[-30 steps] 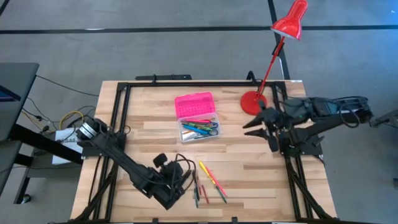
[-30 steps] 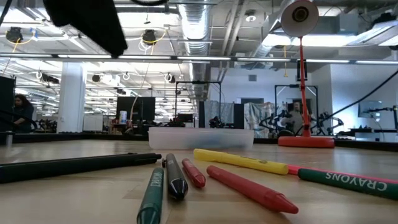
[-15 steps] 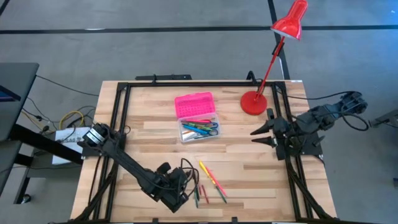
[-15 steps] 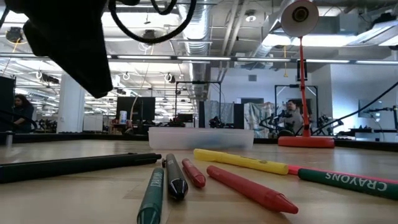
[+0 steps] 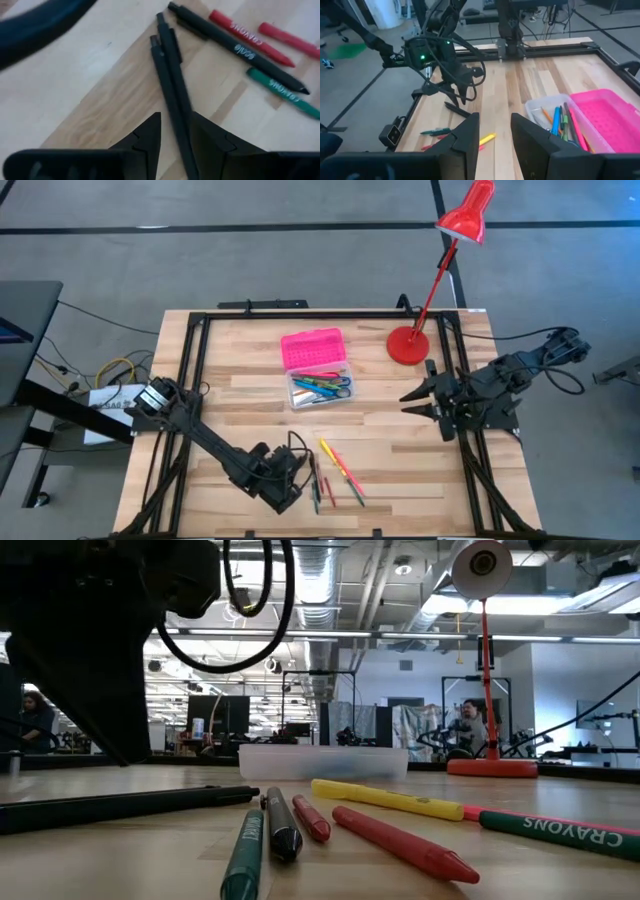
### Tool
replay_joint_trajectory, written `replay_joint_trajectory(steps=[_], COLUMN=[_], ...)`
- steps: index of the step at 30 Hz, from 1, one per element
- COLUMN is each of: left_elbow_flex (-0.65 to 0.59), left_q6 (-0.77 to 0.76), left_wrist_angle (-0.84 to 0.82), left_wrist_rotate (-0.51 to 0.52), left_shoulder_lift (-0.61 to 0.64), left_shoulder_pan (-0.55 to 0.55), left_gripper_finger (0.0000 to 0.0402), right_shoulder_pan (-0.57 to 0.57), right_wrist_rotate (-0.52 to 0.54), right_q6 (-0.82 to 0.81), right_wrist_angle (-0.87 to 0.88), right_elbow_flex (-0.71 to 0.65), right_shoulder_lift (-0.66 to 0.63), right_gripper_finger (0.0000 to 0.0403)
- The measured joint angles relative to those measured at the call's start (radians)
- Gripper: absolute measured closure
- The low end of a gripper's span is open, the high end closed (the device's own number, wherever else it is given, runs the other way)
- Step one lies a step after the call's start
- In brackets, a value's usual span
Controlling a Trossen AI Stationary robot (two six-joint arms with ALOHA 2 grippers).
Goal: Pick & place school supplies into a supply box
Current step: Put the black pen into the pink supply box
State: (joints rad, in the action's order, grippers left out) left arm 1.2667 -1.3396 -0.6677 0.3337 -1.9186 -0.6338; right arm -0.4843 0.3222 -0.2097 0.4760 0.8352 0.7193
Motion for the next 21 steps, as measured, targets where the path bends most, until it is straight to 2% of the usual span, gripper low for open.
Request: replay_joint_trajectory(steps=[8, 14, 21], left_elbow_flex=[-0.033, -0.091, -0.093], left_q6=[0.002, -0.007, 0.011], left_wrist_angle=[0.039, 0.154, 0.139], left_wrist_rotate=[0.01, -0.013, -0.004], left_shoulder_lift=[0.0, 0.001, 0.002], left_shoulder_pan=[0.002, 0.002, 0.004], left_gripper_finger=[0.0309, 0.0309, 0.0309], right_shoulder_pan=[0.0, 0.0, 0.0], right_wrist_rotate=[-0.002, -0.002, -0.002], right_q6=[-0.002, -0.002, -0.002], right_wrist_angle=[-0.021, -0.022, -0.038], right_elbow_flex=[0.0, 0.0, 0.0], right_shoulder_lift=[0.0, 0.0, 0.0], right_gripper_finger=[0.0297, 0.0297, 0.0297])
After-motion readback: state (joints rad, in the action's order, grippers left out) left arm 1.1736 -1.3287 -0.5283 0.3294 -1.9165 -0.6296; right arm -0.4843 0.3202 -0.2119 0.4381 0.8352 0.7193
